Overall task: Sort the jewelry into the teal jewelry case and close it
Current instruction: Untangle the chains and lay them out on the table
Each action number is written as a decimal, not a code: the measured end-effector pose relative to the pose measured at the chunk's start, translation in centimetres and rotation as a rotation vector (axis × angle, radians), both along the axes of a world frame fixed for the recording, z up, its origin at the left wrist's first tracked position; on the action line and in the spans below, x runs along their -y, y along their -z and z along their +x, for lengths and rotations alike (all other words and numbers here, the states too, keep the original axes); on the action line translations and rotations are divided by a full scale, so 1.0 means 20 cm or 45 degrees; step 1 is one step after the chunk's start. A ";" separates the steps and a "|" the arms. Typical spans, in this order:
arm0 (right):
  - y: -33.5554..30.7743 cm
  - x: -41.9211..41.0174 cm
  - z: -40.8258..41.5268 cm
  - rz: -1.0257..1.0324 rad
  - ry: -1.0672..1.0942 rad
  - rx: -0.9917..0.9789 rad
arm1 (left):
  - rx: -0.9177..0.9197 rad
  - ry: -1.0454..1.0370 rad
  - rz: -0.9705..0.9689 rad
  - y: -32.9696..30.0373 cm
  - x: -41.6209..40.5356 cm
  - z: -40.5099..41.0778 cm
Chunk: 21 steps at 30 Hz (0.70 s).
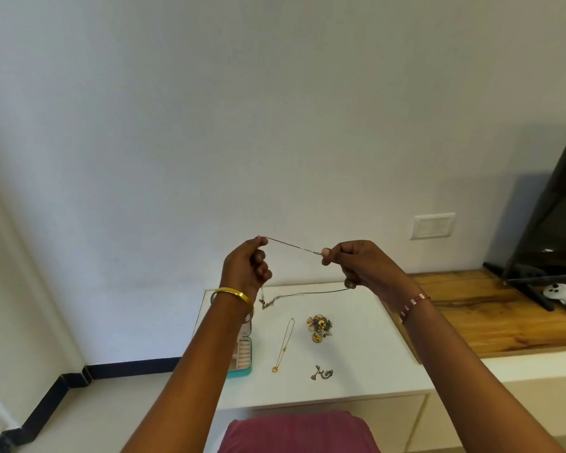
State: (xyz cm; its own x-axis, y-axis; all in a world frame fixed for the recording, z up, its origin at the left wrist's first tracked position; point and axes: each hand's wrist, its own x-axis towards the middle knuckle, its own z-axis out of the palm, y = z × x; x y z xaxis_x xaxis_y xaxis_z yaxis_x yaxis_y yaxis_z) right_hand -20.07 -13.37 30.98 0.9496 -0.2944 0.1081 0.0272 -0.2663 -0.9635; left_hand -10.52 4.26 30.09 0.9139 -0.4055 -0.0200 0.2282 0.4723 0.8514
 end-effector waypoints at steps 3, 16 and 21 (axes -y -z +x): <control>0.03 0.06 -0.01 0.122 0.057 0.025 | -0.048 -0.007 -0.015 0.04 -0.06 0.04; 0.09 0.14 0.05 0.978 -0.022 0.269 | 0.150 0.432 0.562 0.28 -0.09 -0.03; 0.12 0.16 0.04 1.018 -0.134 0.220 | 0.232 0.448 0.608 0.28 -0.10 -0.02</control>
